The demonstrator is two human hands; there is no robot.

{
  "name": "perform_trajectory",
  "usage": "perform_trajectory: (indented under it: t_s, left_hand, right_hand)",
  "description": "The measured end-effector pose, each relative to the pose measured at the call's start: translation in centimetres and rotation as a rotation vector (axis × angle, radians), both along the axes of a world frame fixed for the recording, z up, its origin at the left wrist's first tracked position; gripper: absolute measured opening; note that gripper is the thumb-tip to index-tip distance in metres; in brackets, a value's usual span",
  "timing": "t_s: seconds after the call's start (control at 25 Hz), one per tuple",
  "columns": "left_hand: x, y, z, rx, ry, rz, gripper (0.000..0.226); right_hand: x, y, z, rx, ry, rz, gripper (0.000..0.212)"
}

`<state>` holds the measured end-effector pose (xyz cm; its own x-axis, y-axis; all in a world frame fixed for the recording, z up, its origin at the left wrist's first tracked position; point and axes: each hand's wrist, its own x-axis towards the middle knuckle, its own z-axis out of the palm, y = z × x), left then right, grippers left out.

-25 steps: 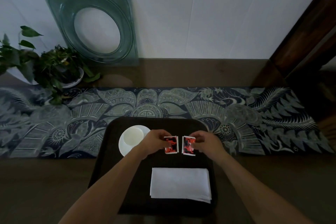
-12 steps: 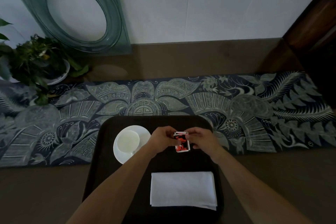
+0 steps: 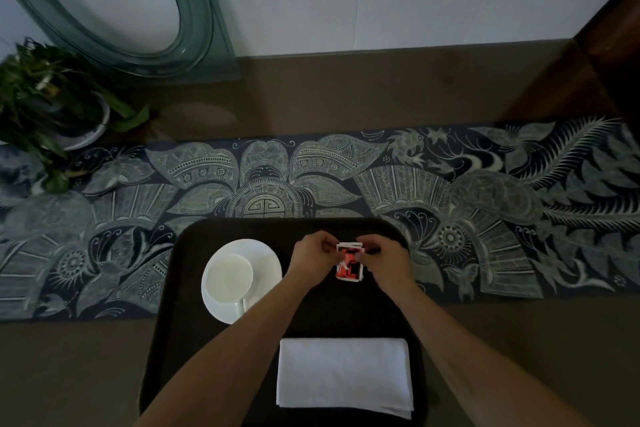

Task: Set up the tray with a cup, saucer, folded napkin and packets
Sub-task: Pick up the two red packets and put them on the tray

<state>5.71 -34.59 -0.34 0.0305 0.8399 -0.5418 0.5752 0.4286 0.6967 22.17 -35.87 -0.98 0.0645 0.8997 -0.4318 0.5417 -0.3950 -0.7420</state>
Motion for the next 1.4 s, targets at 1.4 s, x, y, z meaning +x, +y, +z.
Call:
perform_trajectory:
  t_s: [1.4]
  left_hand:
    - [-4.0, -12.0, 3.4, 0.044, 0.399, -0.42, 0.038]
  right_hand:
    - [-1.7, -8.4, 4.3, 0.253, -0.71, 0.611, 0.031]
